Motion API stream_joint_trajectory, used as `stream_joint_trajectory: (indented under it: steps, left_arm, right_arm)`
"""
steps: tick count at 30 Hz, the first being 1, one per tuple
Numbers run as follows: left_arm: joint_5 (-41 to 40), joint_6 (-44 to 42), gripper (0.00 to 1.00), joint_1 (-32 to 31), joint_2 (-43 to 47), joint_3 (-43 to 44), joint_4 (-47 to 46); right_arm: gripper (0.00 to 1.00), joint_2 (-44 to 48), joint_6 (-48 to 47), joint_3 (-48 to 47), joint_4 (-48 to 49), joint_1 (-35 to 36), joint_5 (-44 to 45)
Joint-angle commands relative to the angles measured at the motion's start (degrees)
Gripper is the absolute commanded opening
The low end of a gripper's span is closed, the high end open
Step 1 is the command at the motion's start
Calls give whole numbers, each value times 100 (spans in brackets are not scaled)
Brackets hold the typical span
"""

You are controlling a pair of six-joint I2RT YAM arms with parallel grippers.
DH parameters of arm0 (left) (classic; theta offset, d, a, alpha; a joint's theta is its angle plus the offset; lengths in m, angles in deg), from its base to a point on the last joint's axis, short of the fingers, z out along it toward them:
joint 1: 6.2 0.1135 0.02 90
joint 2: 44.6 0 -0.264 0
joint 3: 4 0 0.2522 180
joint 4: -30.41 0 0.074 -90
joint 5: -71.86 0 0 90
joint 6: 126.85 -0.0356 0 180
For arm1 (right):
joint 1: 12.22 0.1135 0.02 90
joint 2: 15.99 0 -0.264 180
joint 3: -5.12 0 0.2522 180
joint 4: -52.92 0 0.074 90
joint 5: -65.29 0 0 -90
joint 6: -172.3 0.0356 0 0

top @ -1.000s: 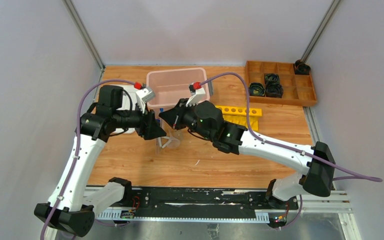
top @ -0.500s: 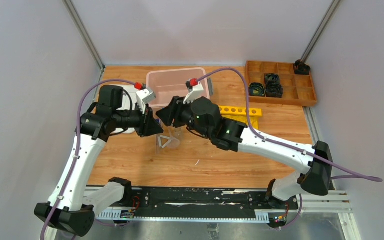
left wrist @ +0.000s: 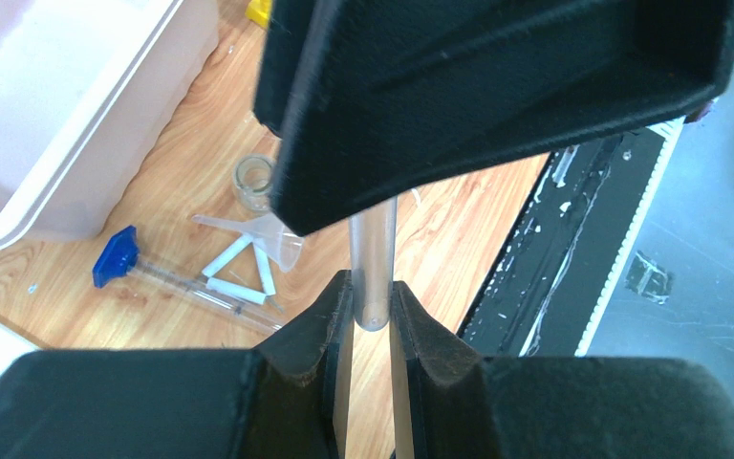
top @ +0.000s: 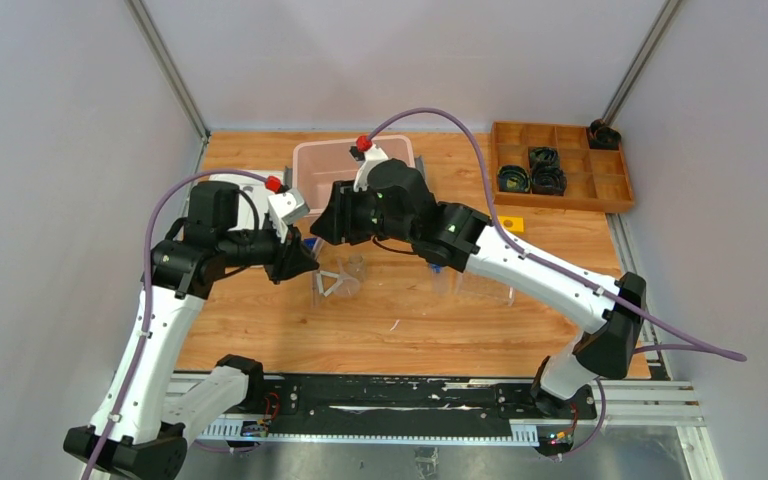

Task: Organize the chemistry lab equipment

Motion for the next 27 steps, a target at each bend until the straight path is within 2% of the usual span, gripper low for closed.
stream_joint_trajectory:
  steps: [1, 6, 8, 10, 13, 14, 15, 16, 17, 18, 19, 20, 23, 27]
  left_arm:
    - [-182, -236, 0, -30, 116, -49, -136]
    - [-270, -301, 0, -30, 126, -52, -136]
    - [-257, -308, 0, -30, 118, -46, -136]
    - [-246, -305, 0, -30, 111, -36, -136]
    - [-242, -303, 0, -30, 111, -22, -136]
    - [-262, -298, 1, -30, 109, -17, -136]
    - [-280, -293, 6, -30, 112, -18, -136]
    - [-310, -272, 19, -28, 109, -12, -136]
    - [-346, -231, 40, -30, 113, -6, -136]
    - [-396, -189, 68, -30, 106, -8, -136]
    - [-427, -151, 89, -30, 101, 3, -136]
    - [-476, -117, 98, -30, 84, 14, -136]
    - [-646, -7, 100, -30, 53, 63, -136]
    - [-800, 90, 100, -26, -10, 85, -136]
  right_arm:
    - [42, 43, -181, -179, -466, -118, -473]
    - [41, 50, -141, -233, -549, -219, -749]
    - [37, 34, -140, -250, -577, -223, -815]
    - [29, -16, -120, -284, -605, -239, -915]
    - [4, -53, -57, -322, -647, -295, -990]
    - [0, -51, -38, -317, -666, -320, -977]
    - [0, -34, -32, -299, -696, -356, -984]
    - [0, 0, -31, -282, -728, -395, -985]
    - [0, 45, -40, -244, -758, -440, -975]
    - [0, 111, -63, -181, -807, -488, -947]
    - [0, 183, -153, -128, -884, -531, -886]
    - [0, 260, -275, -80, -1037, -568, -752]
    - [0, 618, -777, 268, -1514, -732, -10]
    - [0, 1320, -1504, 1231, -1814, -972, 1601]
